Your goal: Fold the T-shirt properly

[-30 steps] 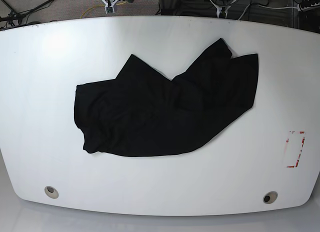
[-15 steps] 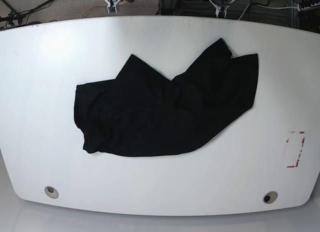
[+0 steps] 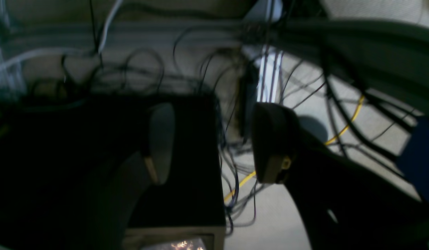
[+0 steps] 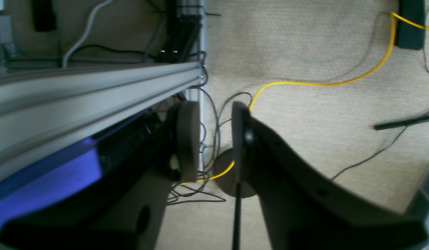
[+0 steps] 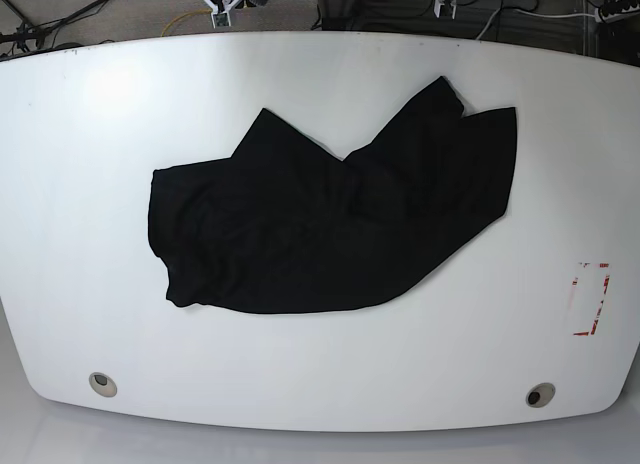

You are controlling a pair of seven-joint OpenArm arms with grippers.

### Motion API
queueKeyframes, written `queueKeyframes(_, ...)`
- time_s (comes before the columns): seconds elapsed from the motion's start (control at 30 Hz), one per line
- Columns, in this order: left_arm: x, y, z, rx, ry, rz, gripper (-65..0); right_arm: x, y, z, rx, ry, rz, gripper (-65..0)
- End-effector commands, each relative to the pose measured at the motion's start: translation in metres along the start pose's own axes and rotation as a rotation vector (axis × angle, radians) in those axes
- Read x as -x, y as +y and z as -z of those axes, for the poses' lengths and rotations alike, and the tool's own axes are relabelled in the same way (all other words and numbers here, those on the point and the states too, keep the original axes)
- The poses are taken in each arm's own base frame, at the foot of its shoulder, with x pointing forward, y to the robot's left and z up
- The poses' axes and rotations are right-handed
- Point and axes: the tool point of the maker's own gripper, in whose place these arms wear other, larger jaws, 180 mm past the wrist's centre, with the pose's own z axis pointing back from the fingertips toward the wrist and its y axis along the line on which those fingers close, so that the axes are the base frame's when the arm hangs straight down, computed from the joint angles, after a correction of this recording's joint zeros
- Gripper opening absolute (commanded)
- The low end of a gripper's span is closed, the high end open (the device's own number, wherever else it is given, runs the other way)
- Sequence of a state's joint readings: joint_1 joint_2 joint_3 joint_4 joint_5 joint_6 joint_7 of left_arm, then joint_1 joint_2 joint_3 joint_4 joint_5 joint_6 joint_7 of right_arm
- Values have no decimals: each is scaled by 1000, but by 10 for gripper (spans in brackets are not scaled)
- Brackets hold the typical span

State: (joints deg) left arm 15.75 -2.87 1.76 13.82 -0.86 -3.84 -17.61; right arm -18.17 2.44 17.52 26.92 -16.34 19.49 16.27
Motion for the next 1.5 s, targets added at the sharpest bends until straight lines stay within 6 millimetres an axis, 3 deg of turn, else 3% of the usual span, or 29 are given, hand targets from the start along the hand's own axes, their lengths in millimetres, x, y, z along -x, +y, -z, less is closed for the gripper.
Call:
queueKeyframes(0.0,-13,14,-8,-20,-76,23,-331,10,0,-8,1,1,-3,-496)
queueKeyframes(0.23,-20,5,-33,2,-180,47,-331,26,4,-28,15,-18,4,-496)
queueKeyframes(0.47,-16,11,-72,6,-248,86,-331,38,-4,-57,48,-45,52,-496)
queueKeyframes(0.83,-25,41,-144,-78,-361,83,-331,40,-13,-122,99,-113,96,-496)
queueKeyframes(1.17,-51,49,-204,-110,-463,125,-331,10,-9,-187,111,-213,112,-496)
queueKeyframes(1.47,-88,56,-258,-123,-591,15,-331,-43,4,-228,88,-353,93,-496)
